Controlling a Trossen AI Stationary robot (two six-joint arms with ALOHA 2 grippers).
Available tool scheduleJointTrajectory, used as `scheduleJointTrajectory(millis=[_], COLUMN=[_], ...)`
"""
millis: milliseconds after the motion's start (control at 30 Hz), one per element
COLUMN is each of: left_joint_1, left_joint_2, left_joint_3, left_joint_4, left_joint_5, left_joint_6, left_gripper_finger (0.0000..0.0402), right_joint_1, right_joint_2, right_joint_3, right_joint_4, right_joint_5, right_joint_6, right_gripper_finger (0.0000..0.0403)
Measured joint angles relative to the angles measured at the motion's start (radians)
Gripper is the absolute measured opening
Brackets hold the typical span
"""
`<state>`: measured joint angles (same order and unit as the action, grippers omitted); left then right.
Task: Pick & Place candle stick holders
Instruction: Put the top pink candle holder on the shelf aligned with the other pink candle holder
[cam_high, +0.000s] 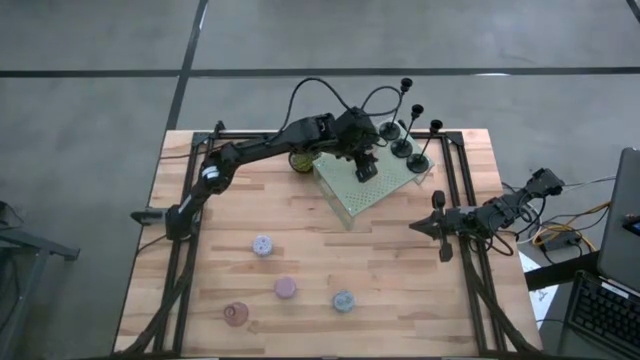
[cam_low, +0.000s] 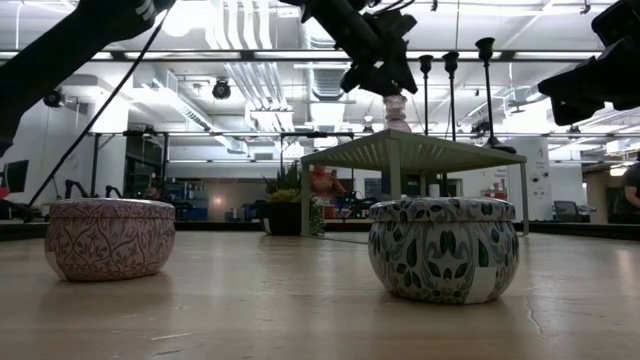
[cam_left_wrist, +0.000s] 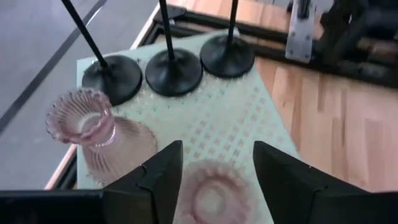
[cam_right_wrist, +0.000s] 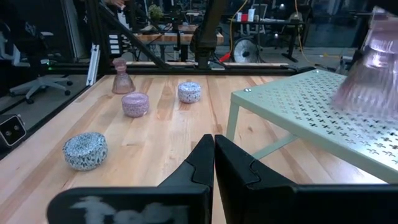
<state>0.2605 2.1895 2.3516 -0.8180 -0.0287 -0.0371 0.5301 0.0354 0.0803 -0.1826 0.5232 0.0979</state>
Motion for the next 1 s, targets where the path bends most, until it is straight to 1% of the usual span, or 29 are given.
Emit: scheduleJointTrajectory(millis=[233, 367, 500, 633, 800, 867, 1000], left_joint_1=[0.004, 0.002, 0.001, 0.0, -0.002, -0.002, -0.005], left_joint_2=[-0.002, -0.002, -0.039, -0.07, -0.084, -0.079, -0.075], left_joint_3=[-0.017, 0.001, 0.0, 0.0, 0.0, -0.018, -0.122], left_joint_4=[0.003, 0.012, 0.008, -0.025, -0.197, -0.231, -0.187], left_joint_5=[-0.008, -0.044, -0.052, -0.057, -0.059, -0.074, -0.078], left_joint_6=[0.0, 0.019, 0.04, 0.053, 0.034, 0.027, 0.027], left_gripper_finger=[0.0219, 0.0232, 0.0242, 0.0243, 0.0241, 0.0241, 0.0239], right_joint_1=[0.0, 0.0, 0.0, 0.0, 0.0, 0.0, 0.0], right_joint_2=[0.0, 0.001, 0.0, 0.0, 0.0, 0.0, 0.0], right_joint_3=[0.0, 0.0, 0.0, 0.0, 0.0, 0.0, 0.0], right_joint_4=[0.001, 0.0, 0.001, 0.0, 0.0, 0.001, 0.0], right_joint_5=[0.0, 0.0, 0.0, 0.0, 0.0, 0.0, 0.0], right_joint_6=[0.001, 0.003, -0.001, 0.004, 0.0, 0.004, -0.001], right_gripper_finger=[0.0008, 0.0008, 0.0008, 0.0008, 0.0008, 0.0008, 0.0008])
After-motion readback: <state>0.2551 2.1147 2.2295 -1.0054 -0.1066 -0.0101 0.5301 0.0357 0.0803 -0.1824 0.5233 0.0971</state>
